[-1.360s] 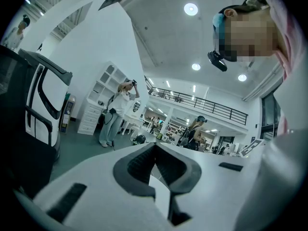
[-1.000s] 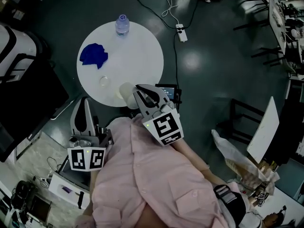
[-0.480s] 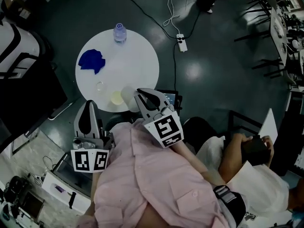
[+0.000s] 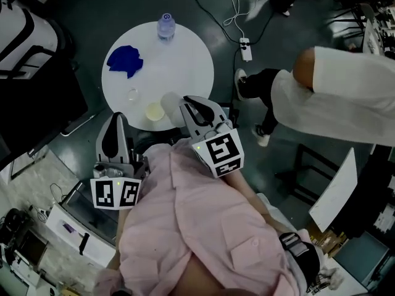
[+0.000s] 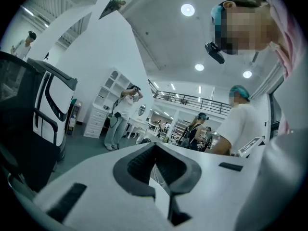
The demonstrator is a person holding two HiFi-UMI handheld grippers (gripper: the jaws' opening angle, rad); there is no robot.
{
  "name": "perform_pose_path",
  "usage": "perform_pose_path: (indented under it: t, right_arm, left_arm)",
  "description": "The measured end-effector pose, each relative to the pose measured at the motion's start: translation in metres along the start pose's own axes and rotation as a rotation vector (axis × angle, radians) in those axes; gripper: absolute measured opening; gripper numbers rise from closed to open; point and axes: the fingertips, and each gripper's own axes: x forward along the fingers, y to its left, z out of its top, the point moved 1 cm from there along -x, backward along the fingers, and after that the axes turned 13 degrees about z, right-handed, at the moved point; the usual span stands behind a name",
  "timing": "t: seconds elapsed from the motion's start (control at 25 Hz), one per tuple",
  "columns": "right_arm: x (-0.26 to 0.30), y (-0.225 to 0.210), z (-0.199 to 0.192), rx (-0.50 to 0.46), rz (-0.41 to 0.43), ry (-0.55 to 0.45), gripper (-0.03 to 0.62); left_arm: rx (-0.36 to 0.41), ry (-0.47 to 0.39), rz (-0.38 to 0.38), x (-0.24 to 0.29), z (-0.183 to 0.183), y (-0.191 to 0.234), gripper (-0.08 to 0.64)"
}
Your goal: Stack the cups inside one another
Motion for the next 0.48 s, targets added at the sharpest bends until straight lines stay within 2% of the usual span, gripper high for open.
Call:
perform_pose_path:
  t: [0.48]
  right_arm:
    - [0.0028, 0.004, -0.0021, 0.011, -0.014, 0.016, 0.041]
  left_arm:
    - [0.005, 0.016, -0.051, 0.0054, 0.0047, -0.0046, 0.009]
